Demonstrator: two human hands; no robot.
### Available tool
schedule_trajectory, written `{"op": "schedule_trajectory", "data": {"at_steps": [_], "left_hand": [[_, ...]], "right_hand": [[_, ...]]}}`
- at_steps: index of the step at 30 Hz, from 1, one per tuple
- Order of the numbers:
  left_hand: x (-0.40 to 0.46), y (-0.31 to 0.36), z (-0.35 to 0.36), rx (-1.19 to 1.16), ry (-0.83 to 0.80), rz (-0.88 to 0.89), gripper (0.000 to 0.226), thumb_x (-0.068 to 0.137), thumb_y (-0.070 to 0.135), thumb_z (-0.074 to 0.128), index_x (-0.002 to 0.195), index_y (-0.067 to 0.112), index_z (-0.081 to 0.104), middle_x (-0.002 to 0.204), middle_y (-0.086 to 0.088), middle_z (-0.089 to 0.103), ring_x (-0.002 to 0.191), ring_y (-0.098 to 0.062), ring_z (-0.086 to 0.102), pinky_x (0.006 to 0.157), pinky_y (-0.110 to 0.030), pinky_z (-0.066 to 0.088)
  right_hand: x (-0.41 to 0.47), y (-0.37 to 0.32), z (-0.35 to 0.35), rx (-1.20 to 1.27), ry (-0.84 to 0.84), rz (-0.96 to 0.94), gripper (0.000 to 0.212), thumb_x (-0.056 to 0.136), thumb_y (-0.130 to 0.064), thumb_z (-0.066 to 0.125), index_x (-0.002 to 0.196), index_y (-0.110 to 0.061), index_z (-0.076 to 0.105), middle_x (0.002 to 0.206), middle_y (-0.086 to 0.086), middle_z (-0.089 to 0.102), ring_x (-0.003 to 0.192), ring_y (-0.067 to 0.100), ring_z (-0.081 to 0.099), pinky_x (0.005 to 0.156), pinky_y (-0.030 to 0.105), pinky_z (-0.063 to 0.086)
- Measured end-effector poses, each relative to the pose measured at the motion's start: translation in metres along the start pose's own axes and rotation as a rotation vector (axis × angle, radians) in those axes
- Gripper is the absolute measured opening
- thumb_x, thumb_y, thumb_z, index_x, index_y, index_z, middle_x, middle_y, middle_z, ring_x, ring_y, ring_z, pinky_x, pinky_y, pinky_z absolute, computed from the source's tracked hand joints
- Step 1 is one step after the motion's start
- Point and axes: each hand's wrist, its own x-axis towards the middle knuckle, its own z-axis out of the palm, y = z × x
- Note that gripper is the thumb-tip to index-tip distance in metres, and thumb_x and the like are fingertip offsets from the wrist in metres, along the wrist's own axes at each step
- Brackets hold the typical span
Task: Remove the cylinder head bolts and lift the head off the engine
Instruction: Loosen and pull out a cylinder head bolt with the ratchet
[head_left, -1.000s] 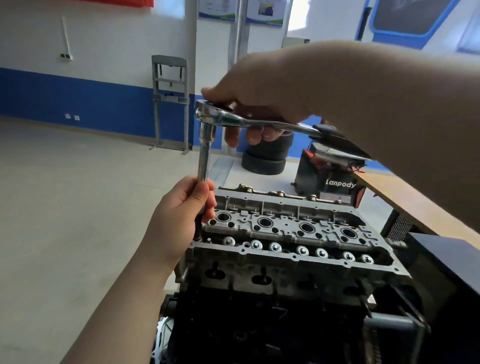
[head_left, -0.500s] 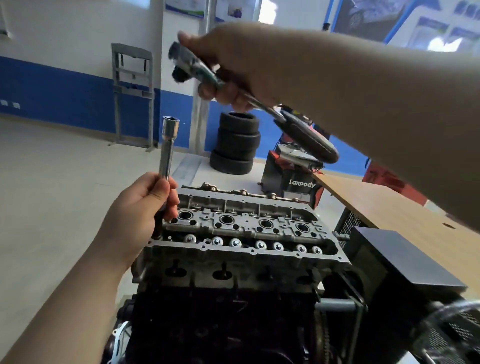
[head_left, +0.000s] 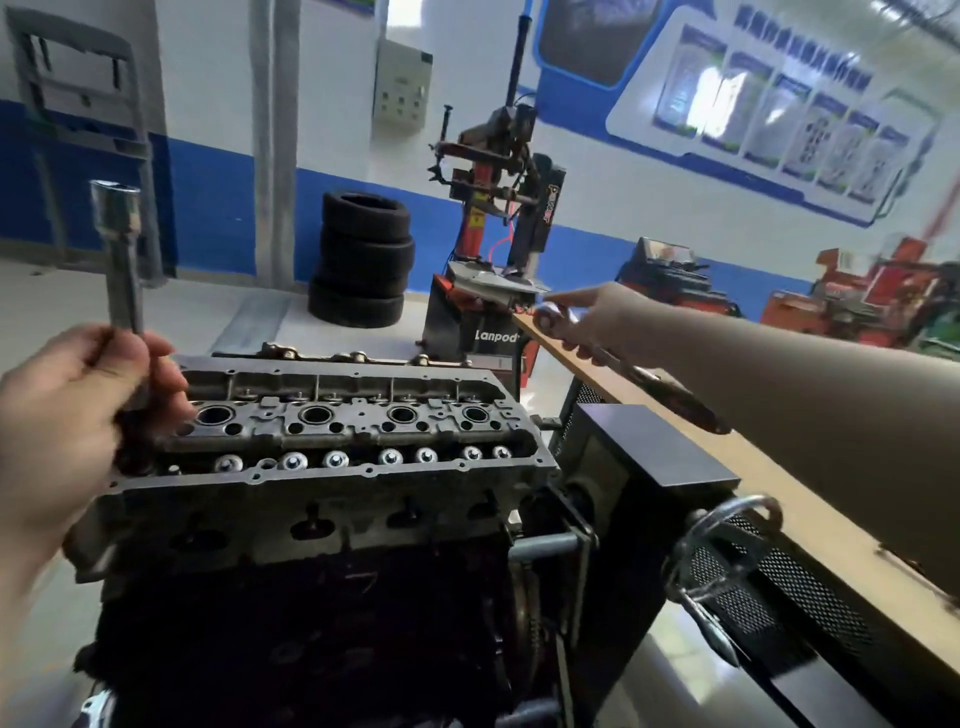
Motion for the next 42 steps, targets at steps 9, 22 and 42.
{"op": "schedule_trajectory", "data": {"at_steps": [9,22,42], "left_hand": [[-0.001,0.007,0.016,-0.125,-0.019,-0.037,0.026,0.110,0.040,0.039,0.098,0.027,0.058,0.075,0.010,0.068,0.062,-0.005,0.069,0.056,-0.017,0.059],[0.006,-0.005,0.000,0.030,-0.072,-0.018,0.037,0.117,0.032,0.032,0.096,0.028,0.062,0.085,0.002,0.070,0.071,-0.009,0.071,0.063,-0.022,0.061],[-0.018,0.025,0.016,-0.145,0.079,-0.080,0.047,0.087,0.068,0.066,0.102,0.024,0.072,0.092,-0.002,0.075,0.080,-0.017,0.076,0.075,-0.025,0.065]], "right_hand": [[0.004,0.158,0.027,-0.410,0.144,-0.041,0.057,0.097,0.002,0.061,0.139,-0.036,0.066,0.122,0.000,0.070,0.083,0.016,0.061,0.066,0.019,0.049],[0.016,0.196,0.059,-0.455,0.145,-0.109,0.054,0.105,-0.004,0.051,0.142,-0.042,0.062,0.100,-0.004,0.047,0.094,0.025,0.054,0.084,0.034,0.045],[-0.058,0.037,0.102,0.535,0.616,-0.341,0.042,0.096,-0.008,0.060,0.129,-0.034,0.067,0.122,-0.010,0.066,0.113,0.002,0.060,0.094,0.028,0.054]]}}
